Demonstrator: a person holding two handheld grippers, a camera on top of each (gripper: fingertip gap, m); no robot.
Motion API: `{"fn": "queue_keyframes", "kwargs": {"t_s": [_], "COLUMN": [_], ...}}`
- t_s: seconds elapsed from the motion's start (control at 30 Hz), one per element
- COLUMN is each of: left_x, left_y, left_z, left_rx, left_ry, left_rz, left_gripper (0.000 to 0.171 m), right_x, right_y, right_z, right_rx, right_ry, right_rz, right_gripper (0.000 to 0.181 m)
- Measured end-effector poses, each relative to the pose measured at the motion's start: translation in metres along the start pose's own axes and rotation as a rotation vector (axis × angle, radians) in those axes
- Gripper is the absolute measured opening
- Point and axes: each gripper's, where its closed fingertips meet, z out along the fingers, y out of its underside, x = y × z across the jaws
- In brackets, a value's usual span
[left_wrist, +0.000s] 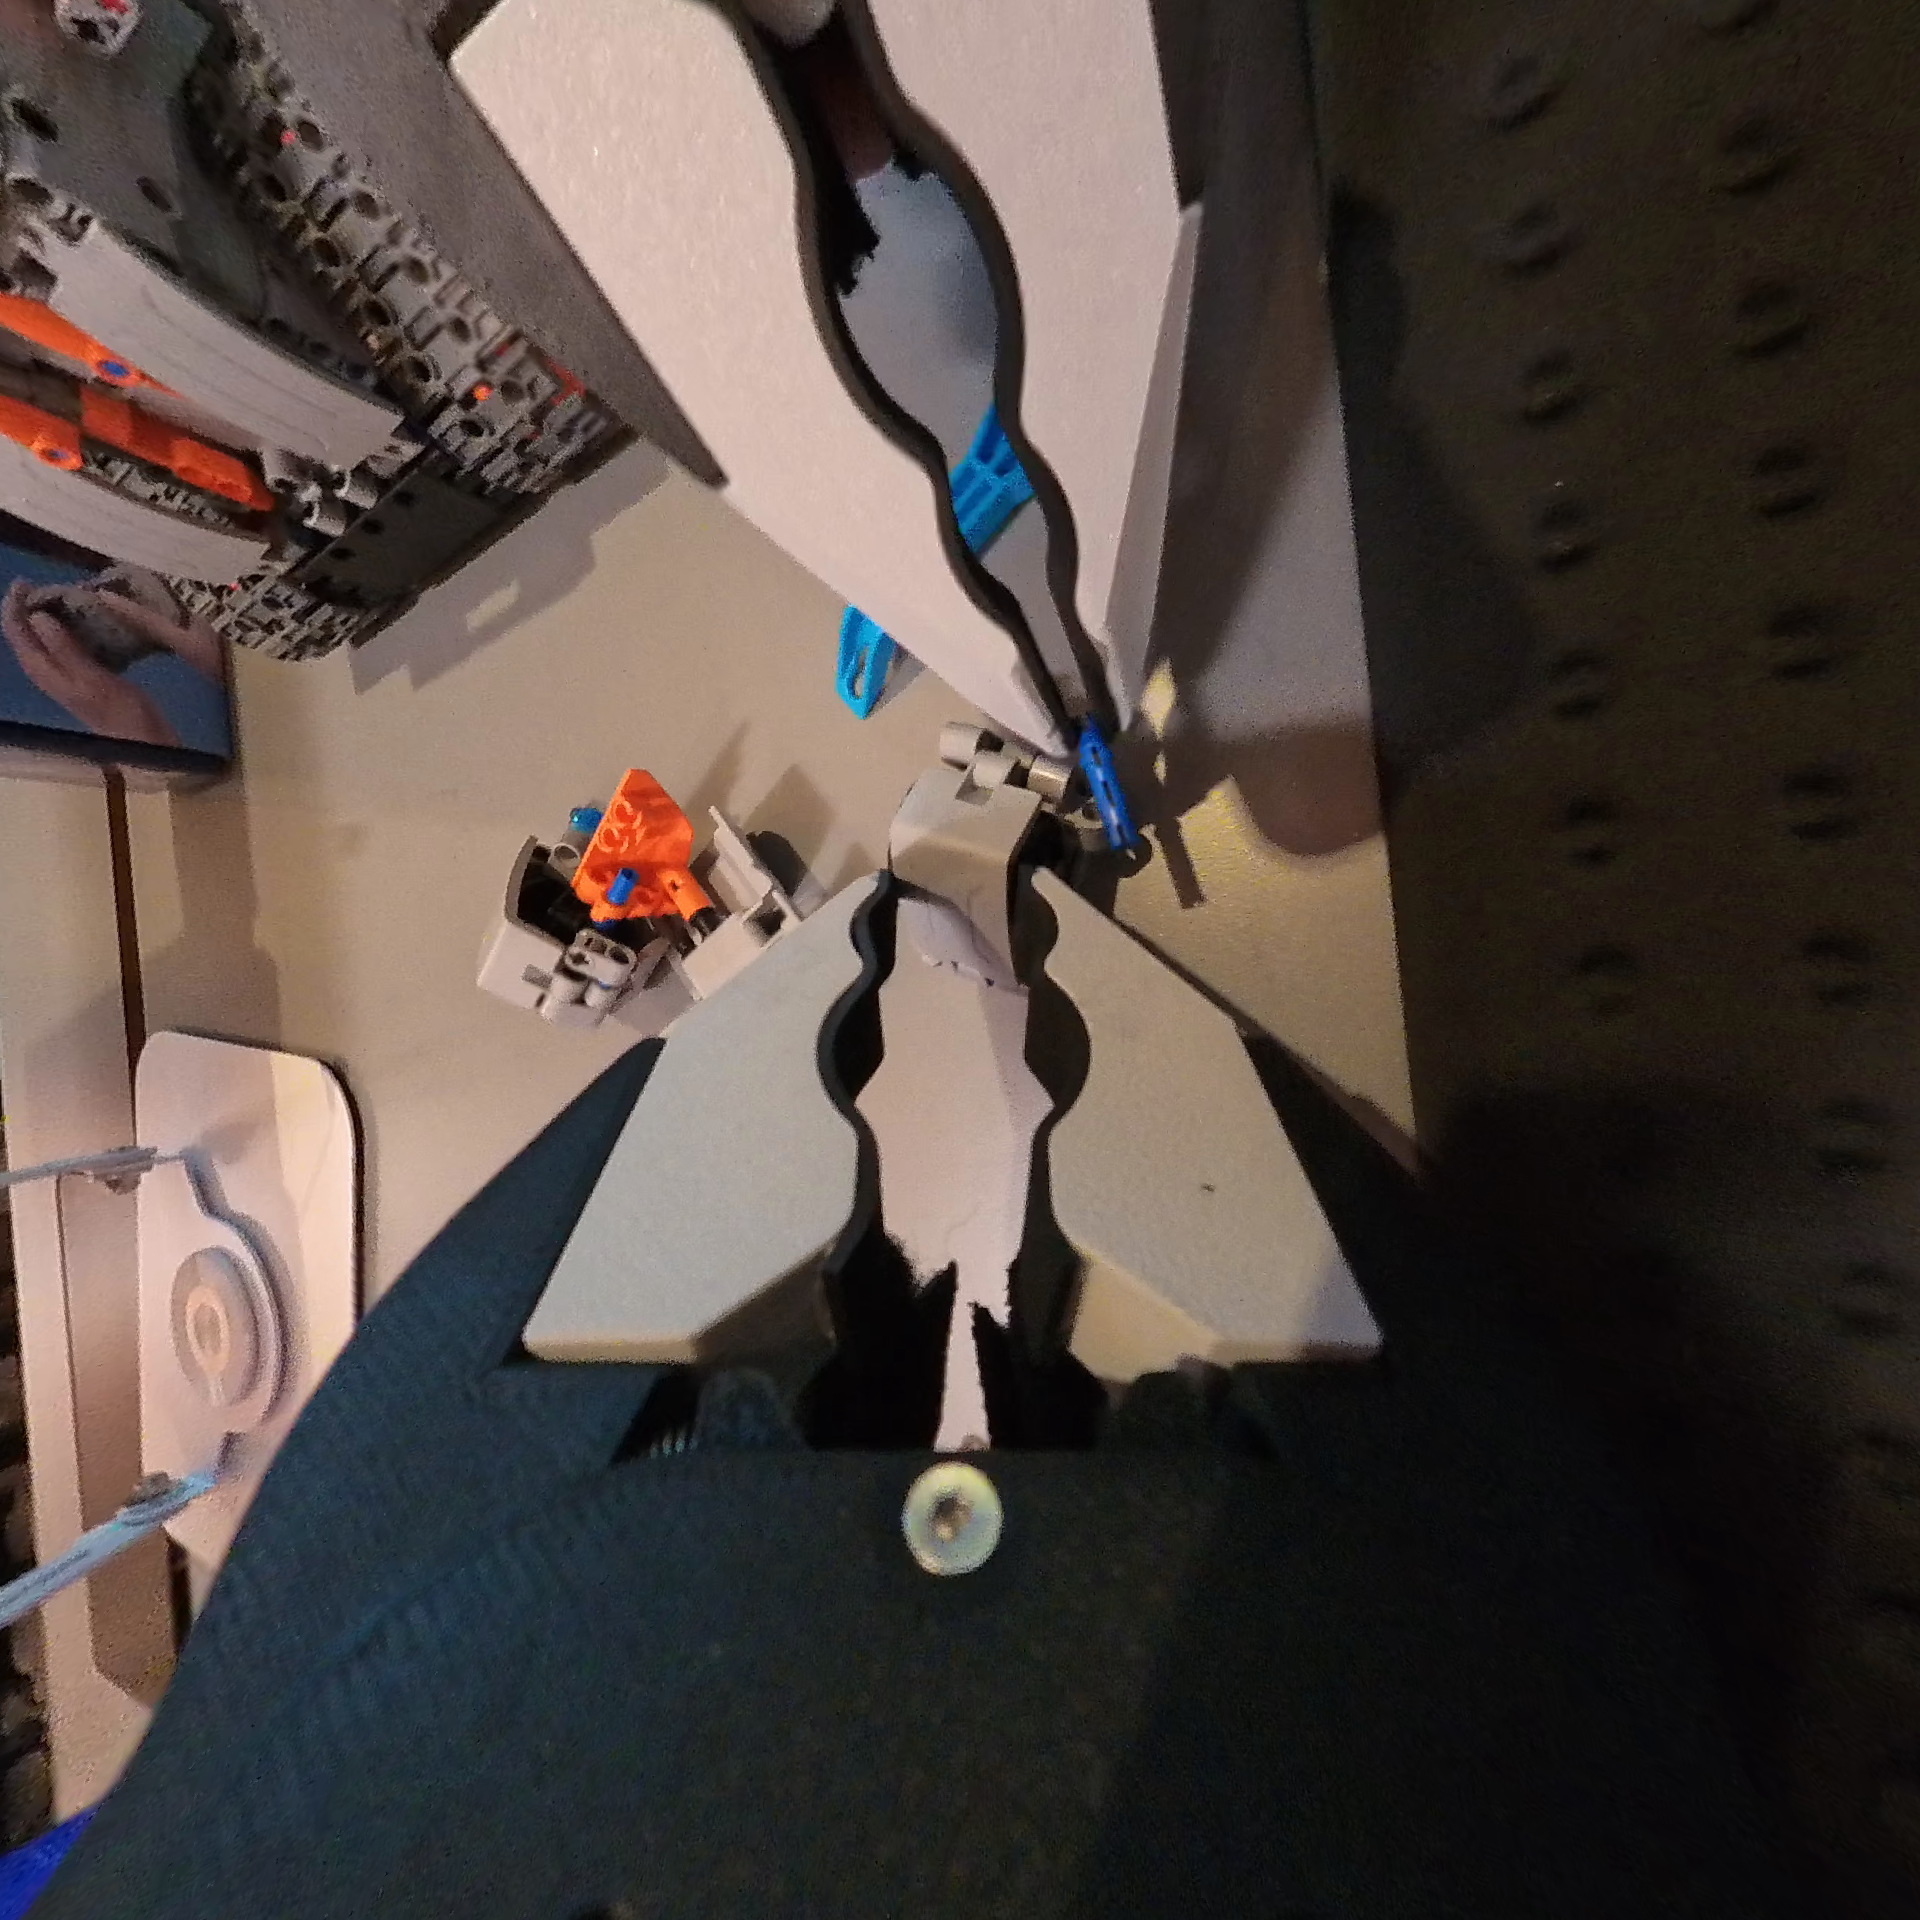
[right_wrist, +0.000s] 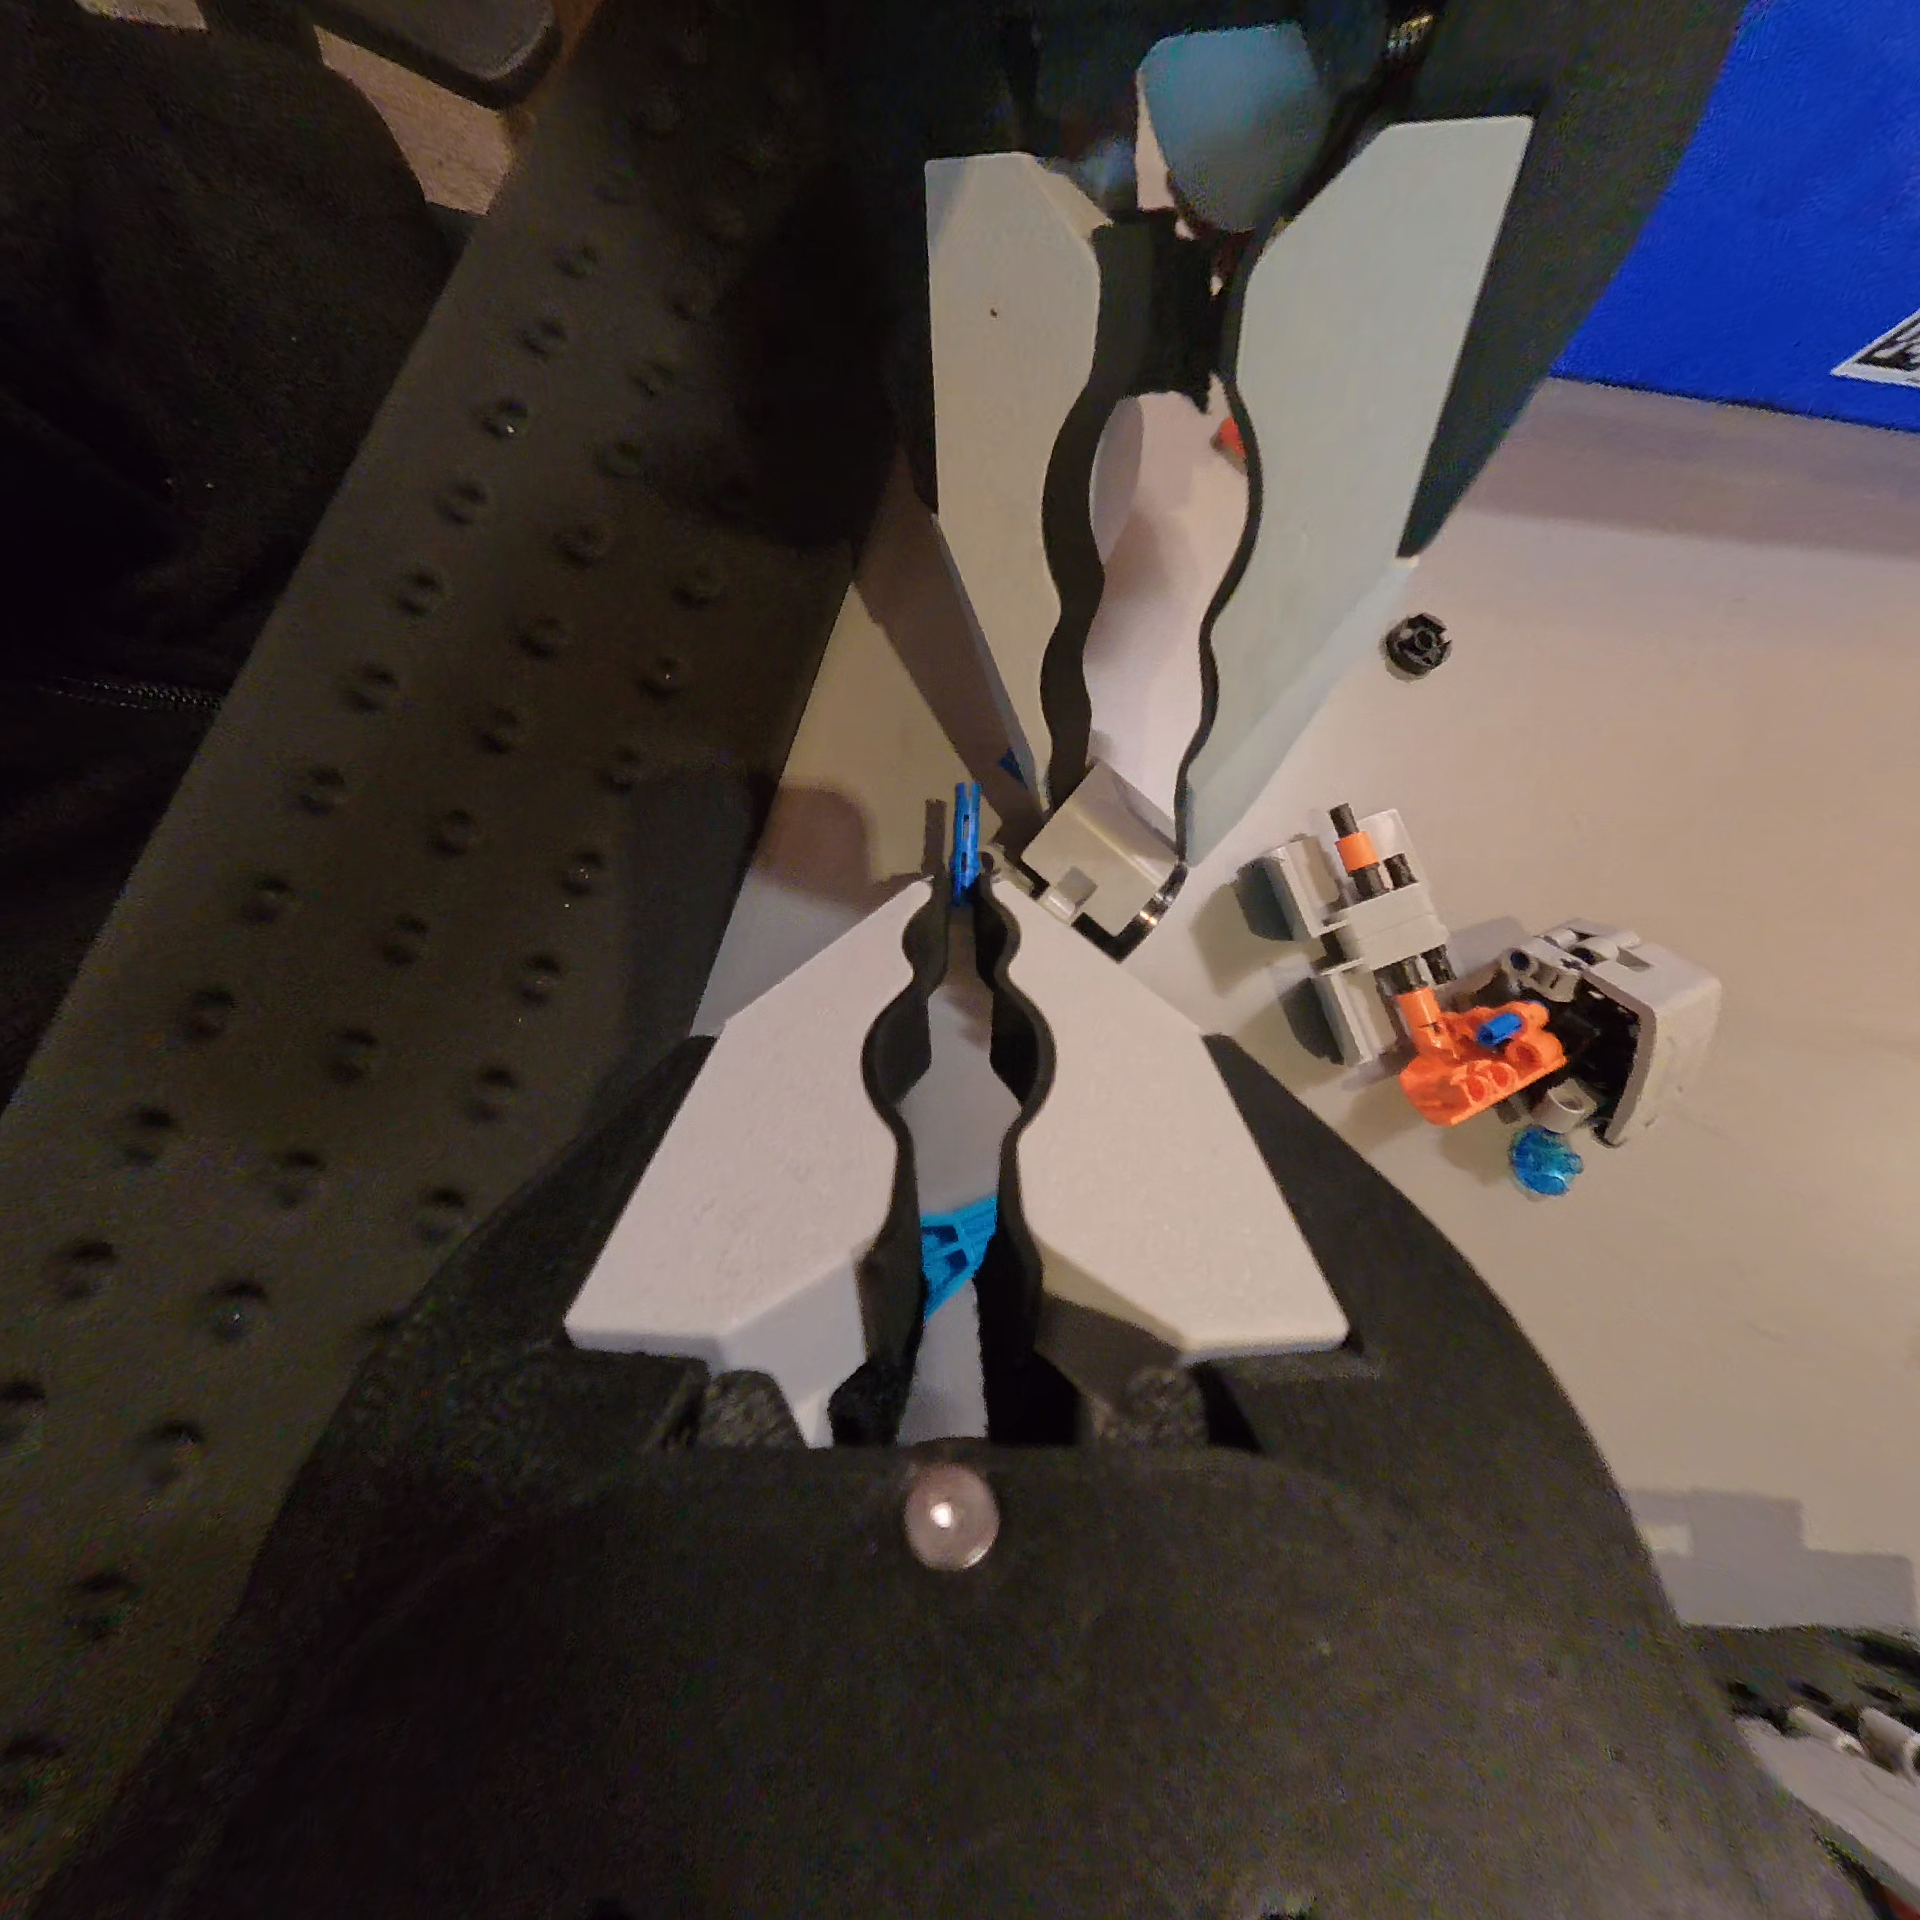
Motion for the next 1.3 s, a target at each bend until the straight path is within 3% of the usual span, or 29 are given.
{"fn": "queue_keyframes", "kwargs": {"t_s": [0.53,0.77,1.0,1.03,1.13,1.3], "left_x": [-0.004,-0.005,-0.007,-0.004,-0.004,0.002], "left_y": [-0.003,-0.001,-0.004,-0.007,-0.011,-0.009], "left_z": [-0.011,-0.009,-0.016,-0.017,-0.02,-0.015], "left_rx": [0.16,0.164,0.213,0.229,0.261,0.23], "left_ry": [-0.018,-0.023,-0.019,-0.006,0.002,0.015], "left_rz": [-0.203,-0.242,-0.257,-0.243,-0.24,-0.209], "left_gripper": [0.019,0.019,0.018,0.004,0.002,0.002], "right_x": [0.009,0.013,0.02,0.022,0.023,0.019], "right_y": [0.0,0.007,0.002,0.002,0.002,0.006], "right_z": [-0.007,-0.009,-0.021,-0.023,-0.025,-0.019], "right_rx": [-0.007,-0.055,-0.014,-0.004,0.004,-0.03], "right_ry": [0.063,0.093,0.116,0.117,0.117,0.104], "right_rz": [-0.001,-0.006,0.012,0.018,0.025,-0.001], "right_gripper": [0.001,0.001,0.001,0.001,0.001,0.001]}}
